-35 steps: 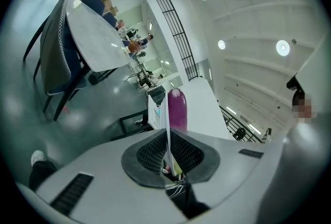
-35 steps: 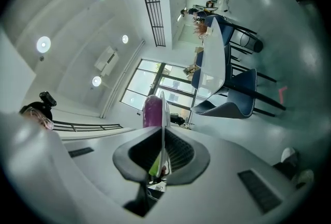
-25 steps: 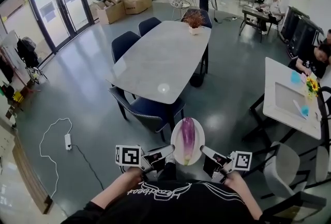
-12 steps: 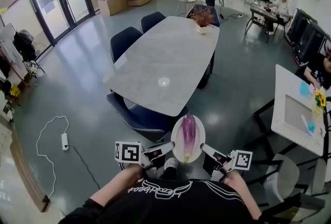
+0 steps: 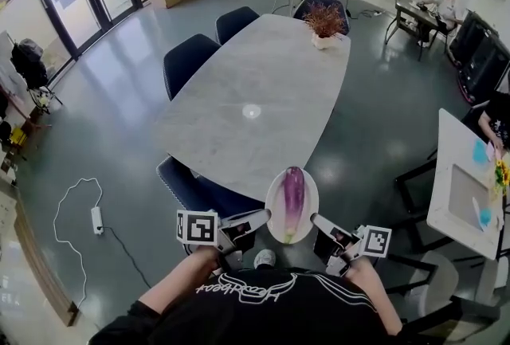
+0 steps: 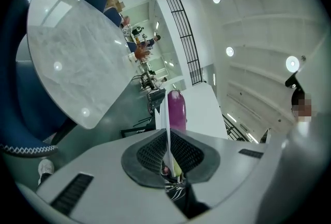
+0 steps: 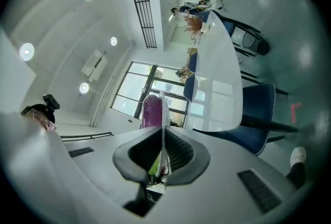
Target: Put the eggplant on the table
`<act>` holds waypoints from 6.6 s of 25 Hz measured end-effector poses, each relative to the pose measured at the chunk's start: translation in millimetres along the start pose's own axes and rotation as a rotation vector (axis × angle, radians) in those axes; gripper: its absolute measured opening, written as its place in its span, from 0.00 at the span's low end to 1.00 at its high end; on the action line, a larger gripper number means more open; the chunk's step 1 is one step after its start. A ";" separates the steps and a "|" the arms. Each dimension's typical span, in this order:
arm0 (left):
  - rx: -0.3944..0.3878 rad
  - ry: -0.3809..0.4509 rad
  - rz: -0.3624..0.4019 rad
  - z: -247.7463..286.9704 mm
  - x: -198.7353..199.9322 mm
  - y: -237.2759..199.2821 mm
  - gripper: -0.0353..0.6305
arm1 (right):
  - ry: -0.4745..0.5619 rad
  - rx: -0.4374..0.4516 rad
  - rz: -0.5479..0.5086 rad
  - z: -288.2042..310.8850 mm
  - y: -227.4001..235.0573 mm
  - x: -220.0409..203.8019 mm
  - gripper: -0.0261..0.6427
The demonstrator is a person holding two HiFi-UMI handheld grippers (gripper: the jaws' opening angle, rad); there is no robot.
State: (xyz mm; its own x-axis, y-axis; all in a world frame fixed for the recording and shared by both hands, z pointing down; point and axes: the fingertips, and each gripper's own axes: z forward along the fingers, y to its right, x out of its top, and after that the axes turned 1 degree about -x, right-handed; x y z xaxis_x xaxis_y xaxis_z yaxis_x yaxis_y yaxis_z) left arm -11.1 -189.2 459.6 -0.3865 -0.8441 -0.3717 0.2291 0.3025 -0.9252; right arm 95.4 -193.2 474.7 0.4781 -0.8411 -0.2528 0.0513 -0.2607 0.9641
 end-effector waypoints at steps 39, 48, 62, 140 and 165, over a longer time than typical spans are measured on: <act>0.133 0.051 -0.003 31.9 125.9 -77.3 0.09 | -0.044 0.000 0.075 102.9 62.1 100.1 0.06; 0.145 0.064 -0.015 48.0 142.2 -80.6 0.09 | -0.057 -0.008 0.075 107.9 69.9 123.4 0.06; 0.178 0.136 -0.047 63.1 187.6 -107.9 0.09 | -0.091 -0.046 0.044 142.9 85.9 167.7 0.06; 0.595 0.179 -0.159 109.0 267.4 -324.6 0.18 | -0.367 -0.605 -0.094 237.0 292.5 257.7 0.13; 0.192 0.130 0.444 47.2 212.2 -59.1 0.07 | -0.311 -0.071 -0.589 199.5 20.0 156.6 0.12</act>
State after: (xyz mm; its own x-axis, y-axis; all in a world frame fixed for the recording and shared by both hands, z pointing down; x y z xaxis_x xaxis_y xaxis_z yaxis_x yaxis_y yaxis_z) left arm -64.5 -407.1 439.0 -0.3201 -0.5861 -0.7443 0.5522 0.5230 -0.6493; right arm -3.6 -424.7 438.1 0.0784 -0.6683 -0.7398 0.2894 -0.6948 0.6584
